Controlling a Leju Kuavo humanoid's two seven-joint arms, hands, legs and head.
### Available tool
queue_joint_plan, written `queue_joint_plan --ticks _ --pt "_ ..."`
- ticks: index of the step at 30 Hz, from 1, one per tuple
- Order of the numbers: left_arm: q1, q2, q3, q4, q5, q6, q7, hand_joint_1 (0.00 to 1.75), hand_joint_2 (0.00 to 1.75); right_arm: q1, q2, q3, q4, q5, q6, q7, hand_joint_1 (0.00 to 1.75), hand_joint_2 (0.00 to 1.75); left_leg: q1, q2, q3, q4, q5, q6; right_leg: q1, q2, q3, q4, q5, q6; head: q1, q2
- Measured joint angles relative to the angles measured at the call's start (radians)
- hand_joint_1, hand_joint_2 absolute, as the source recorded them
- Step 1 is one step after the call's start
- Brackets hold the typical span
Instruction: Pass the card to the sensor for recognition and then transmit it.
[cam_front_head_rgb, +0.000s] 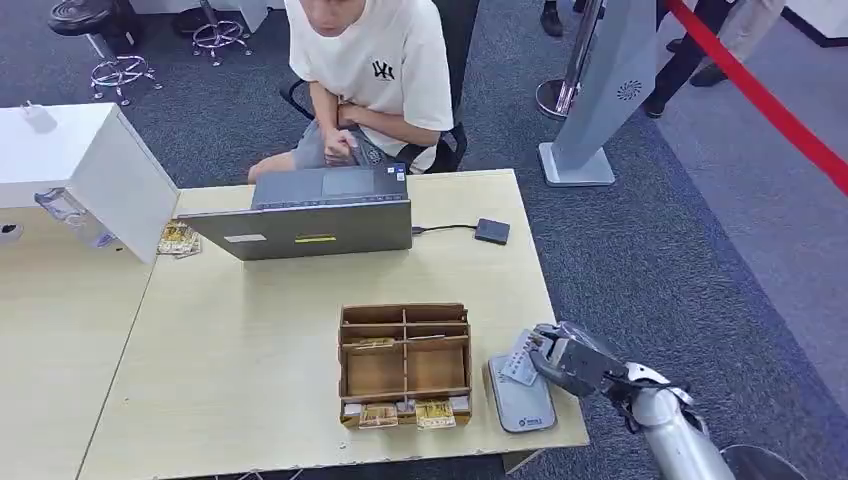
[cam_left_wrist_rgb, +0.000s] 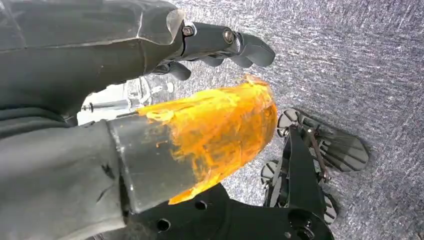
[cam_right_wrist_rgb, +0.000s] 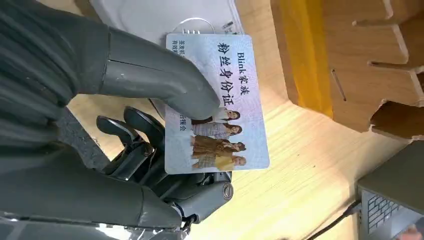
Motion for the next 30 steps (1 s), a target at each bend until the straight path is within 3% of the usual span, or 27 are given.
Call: queue_joint_plan --ticks 15,30 --pt "0.000 0.000 -0.017 0.006 0.035 0.000 -0.002 0.00 0.00 0.024 -0.059 0.021 -0.029 0.003 0.015 0.014 1.75 1.75 0.000 0.000 0.000 0.000 0.000 0.000 0.000 0.000 0.000 0.000 0.000 0.000 0.000 0.000" --pt "0.000 0.000 -0.026 0.006 0.064 0.002 -0.007 0.00 0.00 0.017 -0.084 0.079 -0.015 0.072 -0.037 0.052 1.75 1.75 0.000 0.000 0.000 0.000 0.000 0.000 0.000 0.000 0.000 0.000 0.000 0.000 0.000 0.000"
